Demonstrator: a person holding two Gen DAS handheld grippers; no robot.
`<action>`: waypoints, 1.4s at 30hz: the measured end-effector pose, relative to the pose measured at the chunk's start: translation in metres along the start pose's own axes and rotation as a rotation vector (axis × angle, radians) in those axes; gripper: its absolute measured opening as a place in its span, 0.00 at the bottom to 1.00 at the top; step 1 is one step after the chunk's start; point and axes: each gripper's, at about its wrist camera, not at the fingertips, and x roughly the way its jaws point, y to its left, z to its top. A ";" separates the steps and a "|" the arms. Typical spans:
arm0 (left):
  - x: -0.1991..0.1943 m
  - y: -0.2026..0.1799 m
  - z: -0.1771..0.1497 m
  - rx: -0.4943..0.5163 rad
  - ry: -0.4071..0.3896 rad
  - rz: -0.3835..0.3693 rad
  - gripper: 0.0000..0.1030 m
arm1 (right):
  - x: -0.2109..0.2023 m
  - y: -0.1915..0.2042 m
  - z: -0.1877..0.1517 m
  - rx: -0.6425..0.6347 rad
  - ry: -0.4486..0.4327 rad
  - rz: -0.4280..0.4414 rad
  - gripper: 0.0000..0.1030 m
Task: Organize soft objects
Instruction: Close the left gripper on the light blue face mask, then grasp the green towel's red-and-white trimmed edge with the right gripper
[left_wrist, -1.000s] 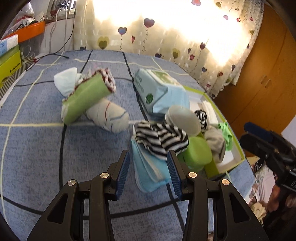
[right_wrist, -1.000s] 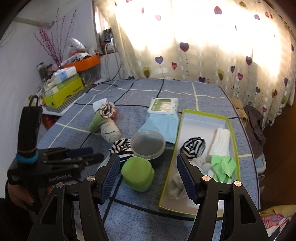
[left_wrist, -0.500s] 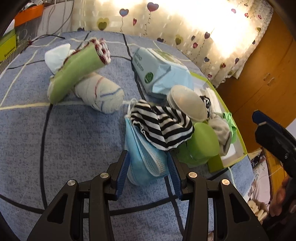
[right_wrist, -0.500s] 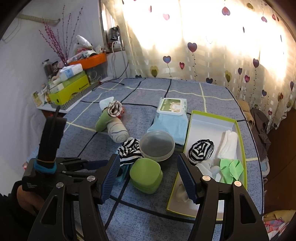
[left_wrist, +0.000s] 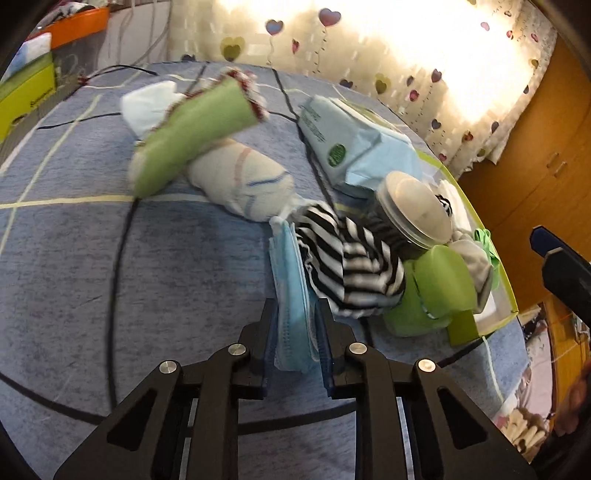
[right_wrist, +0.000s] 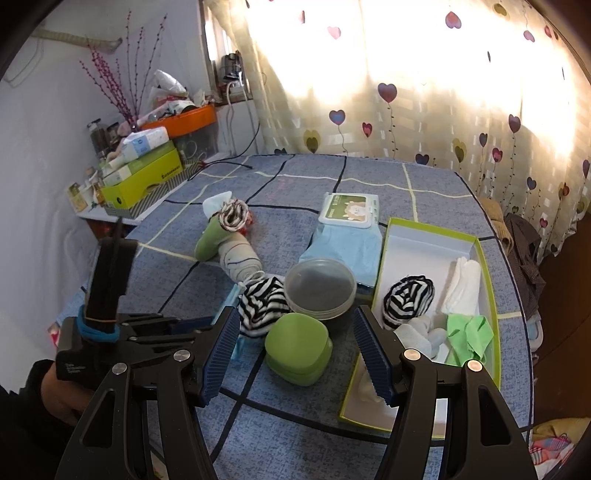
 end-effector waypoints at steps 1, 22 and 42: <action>-0.003 0.004 0.000 -0.005 -0.008 0.007 0.19 | 0.001 0.002 0.001 -0.002 0.002 0.003 0.62; -0.052 0.097 -0.002 -0.173 -0.142 0.071 0.19 | 0.094 0.069 0.051 -0.087 0.102 0.131 0.62; -0.050 0.130 0.021 -0.228 -0.157 0.068 0.19 | 0.191 0.054 0.099 0.160 0.205 0.235 0.27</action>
